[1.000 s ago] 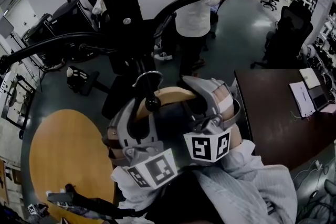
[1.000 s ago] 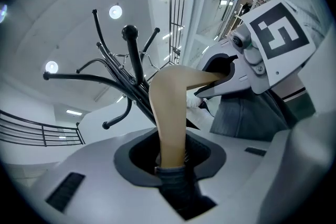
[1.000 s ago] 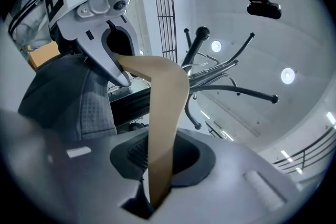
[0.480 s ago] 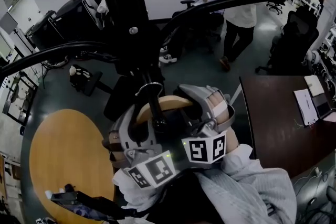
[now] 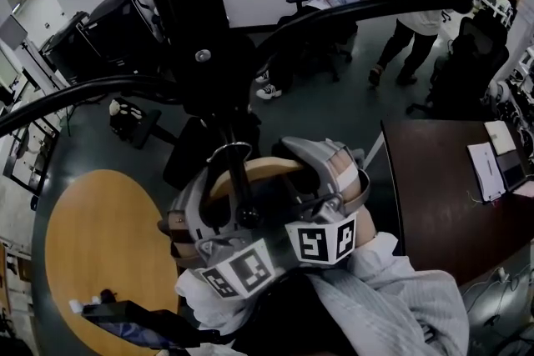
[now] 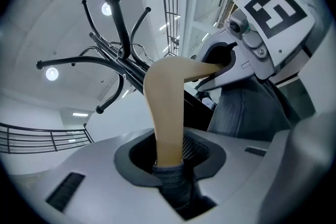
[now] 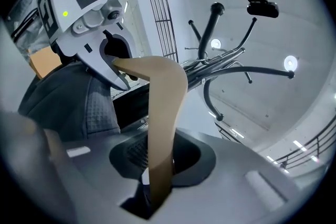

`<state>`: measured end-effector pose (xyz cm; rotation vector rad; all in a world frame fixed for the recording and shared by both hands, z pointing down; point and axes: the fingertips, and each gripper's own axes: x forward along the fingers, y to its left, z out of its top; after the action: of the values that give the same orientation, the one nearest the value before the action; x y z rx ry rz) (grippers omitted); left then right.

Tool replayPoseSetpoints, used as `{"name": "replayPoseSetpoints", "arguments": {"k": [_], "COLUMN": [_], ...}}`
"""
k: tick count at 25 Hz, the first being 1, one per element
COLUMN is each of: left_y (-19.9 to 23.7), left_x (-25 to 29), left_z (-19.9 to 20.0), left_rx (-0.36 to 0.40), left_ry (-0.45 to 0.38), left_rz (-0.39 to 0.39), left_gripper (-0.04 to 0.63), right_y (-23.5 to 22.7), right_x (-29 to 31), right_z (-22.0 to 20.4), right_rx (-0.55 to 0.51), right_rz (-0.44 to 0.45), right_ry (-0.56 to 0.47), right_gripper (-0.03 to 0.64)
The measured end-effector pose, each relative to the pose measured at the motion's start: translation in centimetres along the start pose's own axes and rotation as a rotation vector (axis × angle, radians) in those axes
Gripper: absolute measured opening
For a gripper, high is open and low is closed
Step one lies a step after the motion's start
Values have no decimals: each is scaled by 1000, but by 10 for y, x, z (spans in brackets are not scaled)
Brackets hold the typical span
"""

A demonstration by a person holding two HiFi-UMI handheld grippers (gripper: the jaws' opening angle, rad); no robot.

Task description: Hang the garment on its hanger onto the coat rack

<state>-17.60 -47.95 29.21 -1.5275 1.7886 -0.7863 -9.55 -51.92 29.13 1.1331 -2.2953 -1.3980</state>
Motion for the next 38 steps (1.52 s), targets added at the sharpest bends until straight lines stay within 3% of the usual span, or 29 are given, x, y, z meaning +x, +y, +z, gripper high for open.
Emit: {"name": "replayPoseSetpoints", "arguments": {"k": [7, 11, 16, 25, 33, 38], "left_y": [-2, -5, -5, -5, 3, -2], "left_x": [-8, -12, -20, -46, -75, -88], "left_z": [8, 10, 14, 27, 49, 83], "left_rx": [-27, -6, 27, 48, -76, -166], "left_ry": [-61, -86, -105, -124, -177, -313], "left_rz": [-9, -32, -44, -64, -11, -23], "left_gripper": [107, 139, 201, 218, 217, 216], "right_y": [3, 5, 10, 11, 1, -18], "right_x": [-10, -17, -26, -54, -89, -113], "right_z": [-4, -2, 2, 16, 24, 21], "right_rx": [20, 36, 68, 61, 121, 189], "right_rz": [54, 95, 205, 292, 273, 201], "right_ry": [-34, -51, -54, -69, -93, -82], "right_gripper": [72, 106, 198, 227, 233, 233]}}
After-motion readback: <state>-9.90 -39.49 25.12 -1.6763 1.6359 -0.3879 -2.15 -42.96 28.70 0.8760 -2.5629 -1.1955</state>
